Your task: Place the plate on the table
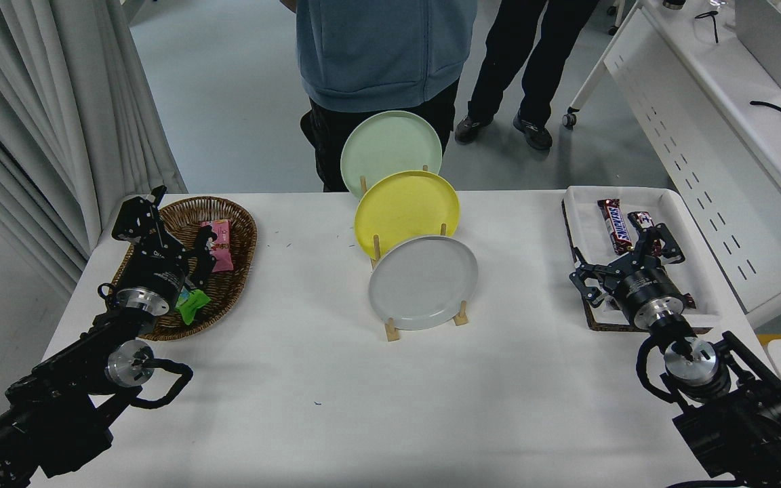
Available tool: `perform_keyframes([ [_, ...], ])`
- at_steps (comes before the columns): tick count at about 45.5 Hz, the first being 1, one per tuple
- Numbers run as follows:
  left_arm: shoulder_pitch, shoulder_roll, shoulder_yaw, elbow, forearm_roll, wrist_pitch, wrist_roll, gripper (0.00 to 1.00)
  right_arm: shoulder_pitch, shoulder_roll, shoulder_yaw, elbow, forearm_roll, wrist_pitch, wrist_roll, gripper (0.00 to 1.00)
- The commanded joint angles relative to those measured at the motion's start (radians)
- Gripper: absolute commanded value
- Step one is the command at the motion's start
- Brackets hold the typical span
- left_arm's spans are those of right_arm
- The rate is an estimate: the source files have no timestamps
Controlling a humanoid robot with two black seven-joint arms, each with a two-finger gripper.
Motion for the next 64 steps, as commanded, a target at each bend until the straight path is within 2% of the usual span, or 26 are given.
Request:
perform_keyframes([
  [1, 0.000, 0.000, -0.001, 0.000, 0.000, 0.000, -0.001, 1.00, 0.001, 0.001, 0.001, 0.002, 0.000, 0.000, 0.000, 0.99],
  [64, 0.000, 0.000, -0.001, 0.000, 0.000, 0.000, -0.003, 1.00, 0.024, -0.003, -0.027, 0.005, 0.002, 0.006, 0.000, 0.99],
])
